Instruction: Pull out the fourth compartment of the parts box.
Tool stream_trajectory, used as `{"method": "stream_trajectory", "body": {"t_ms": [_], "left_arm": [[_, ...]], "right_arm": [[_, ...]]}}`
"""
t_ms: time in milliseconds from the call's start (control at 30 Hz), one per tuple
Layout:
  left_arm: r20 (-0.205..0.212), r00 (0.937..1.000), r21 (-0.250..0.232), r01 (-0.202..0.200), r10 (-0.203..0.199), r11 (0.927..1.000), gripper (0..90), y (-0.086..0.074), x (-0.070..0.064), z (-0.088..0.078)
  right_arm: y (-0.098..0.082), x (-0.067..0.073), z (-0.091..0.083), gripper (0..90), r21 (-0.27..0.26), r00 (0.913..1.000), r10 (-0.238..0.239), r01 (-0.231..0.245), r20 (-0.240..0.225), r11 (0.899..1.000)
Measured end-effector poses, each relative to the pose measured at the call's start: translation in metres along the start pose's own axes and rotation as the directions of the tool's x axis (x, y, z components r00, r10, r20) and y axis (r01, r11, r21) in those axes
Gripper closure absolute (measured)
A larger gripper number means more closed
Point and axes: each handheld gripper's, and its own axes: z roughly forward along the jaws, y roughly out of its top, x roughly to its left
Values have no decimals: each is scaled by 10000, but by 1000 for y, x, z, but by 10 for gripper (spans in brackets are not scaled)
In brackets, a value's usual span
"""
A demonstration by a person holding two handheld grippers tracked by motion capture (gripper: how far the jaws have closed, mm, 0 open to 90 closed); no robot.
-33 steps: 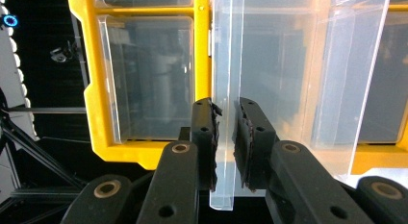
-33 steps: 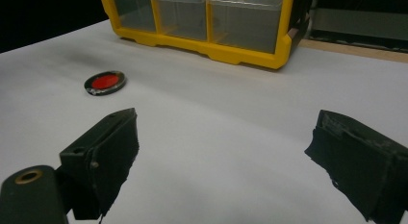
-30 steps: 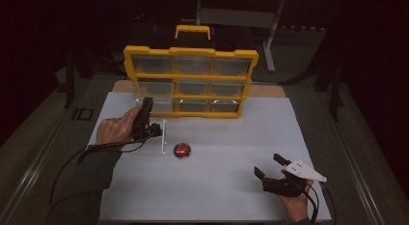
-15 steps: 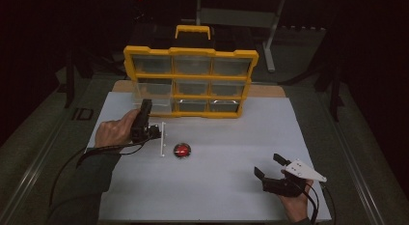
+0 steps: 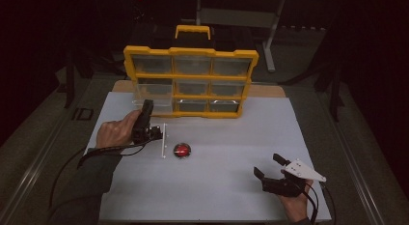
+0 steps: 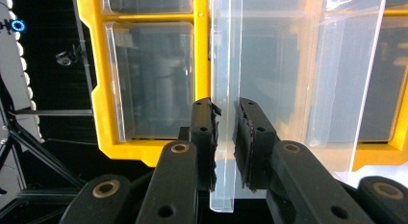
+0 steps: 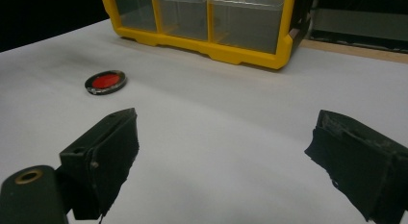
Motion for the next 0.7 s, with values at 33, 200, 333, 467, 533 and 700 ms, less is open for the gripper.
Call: {"method": "stream_trajectory", "body": {"t_ms": [33,200,333,467,533,700], "left_arm": [[-6,10000,-2,-32,32,10000,786,0,0,0],[-38,10000,-32,-16,16,10000,785,-1,0,1],[232,9997,1,46,-46,10000,738,0,0,0],[468,9987,-224,218,-208,9995,529,-1,-2,-2],[599,9973,-245,437,-422,9987,418,-1,-2,-3],[1316,9834,-198,1284,-1247,9915,157,0,-2,-5]], "right_arm": [[0,0,0,88,-1,10000,14,-14,8,10000],[0,0,-1,88,0,10000,10,-10,9,10000],[0,0,-1,88,-19,10000,26,-26,18,10000],[0,0,0,88,-4,10000,12,-12,12,10000],[0,0,0,88,-13,10000,21,-21,16,10000],[0,0,0,88,-17,10000,32,-32,17,10000]]}}
